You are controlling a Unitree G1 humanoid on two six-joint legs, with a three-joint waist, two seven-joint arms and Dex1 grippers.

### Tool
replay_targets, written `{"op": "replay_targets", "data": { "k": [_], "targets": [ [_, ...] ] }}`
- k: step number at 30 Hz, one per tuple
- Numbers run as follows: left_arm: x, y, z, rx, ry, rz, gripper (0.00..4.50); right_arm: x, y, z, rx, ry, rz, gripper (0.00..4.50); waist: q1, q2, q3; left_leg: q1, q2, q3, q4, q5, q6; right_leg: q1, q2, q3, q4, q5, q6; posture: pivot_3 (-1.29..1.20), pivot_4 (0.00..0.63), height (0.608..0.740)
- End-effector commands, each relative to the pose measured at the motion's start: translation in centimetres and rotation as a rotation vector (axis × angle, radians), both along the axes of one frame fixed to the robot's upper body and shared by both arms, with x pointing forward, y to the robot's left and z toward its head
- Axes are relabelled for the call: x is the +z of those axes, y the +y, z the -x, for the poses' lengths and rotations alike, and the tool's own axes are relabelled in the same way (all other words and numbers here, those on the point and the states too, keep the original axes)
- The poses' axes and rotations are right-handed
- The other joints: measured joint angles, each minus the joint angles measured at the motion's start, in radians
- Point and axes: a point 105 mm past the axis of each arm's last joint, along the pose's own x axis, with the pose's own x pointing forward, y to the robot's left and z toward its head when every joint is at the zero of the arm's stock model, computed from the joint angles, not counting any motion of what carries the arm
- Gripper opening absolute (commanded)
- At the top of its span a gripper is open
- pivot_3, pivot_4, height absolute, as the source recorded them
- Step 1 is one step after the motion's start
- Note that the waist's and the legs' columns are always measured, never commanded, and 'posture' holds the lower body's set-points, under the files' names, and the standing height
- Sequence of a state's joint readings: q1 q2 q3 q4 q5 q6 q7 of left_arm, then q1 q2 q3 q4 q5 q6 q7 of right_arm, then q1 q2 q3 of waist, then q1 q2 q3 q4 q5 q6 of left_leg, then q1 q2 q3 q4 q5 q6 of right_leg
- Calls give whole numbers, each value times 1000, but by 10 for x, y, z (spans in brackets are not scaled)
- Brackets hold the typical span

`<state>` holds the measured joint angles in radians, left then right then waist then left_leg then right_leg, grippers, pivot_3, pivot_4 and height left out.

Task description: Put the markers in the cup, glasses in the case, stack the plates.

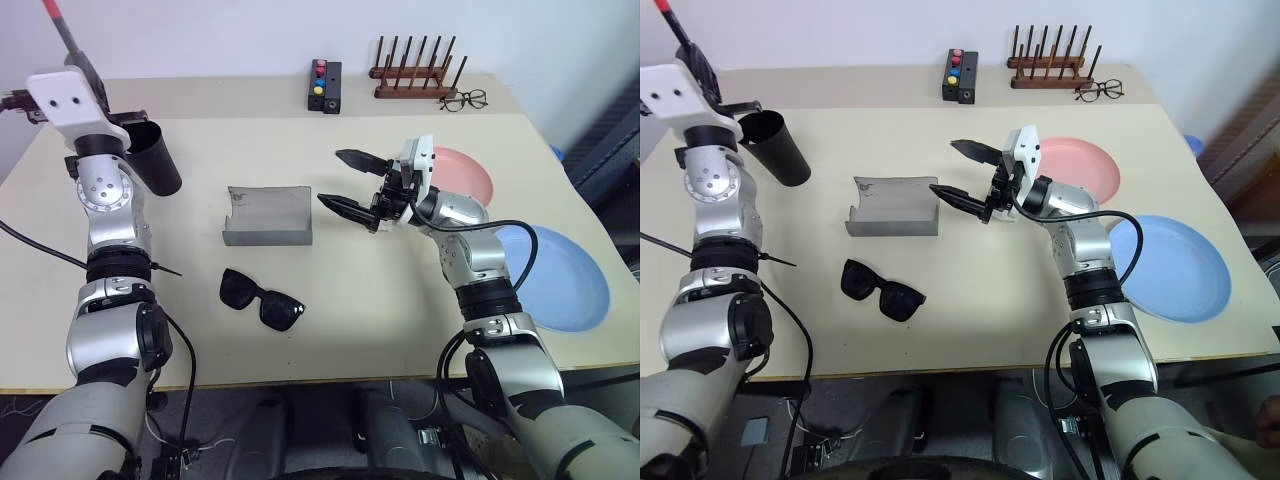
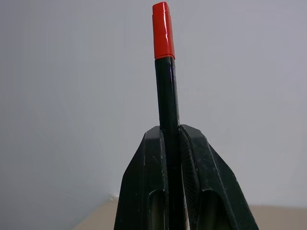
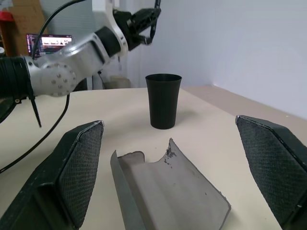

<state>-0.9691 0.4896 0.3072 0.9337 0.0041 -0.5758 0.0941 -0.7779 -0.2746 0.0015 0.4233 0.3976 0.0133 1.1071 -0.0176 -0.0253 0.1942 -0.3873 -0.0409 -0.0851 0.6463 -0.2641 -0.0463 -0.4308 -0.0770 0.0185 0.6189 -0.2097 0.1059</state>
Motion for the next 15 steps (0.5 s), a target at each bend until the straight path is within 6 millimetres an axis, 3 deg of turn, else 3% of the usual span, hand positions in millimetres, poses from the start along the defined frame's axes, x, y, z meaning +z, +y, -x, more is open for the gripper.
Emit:
{"op": "replay_targets", "data": {
  "k": [1,15],
  "targets": [
    [18,-3,4,27,-61,-71,73,16,0,6,10,-59,-26,4500,1,0,0,0,0,0,0,0,0,0,0,0,0,0,0,0,150,740],
    [0,-1,-2,82,-4,-135,73,16,0,9,7,-58,-28,4500,3,0,0,0,0,0,0,0,0,0,0,0,1,0,0,0,150,740]
  ]
}}
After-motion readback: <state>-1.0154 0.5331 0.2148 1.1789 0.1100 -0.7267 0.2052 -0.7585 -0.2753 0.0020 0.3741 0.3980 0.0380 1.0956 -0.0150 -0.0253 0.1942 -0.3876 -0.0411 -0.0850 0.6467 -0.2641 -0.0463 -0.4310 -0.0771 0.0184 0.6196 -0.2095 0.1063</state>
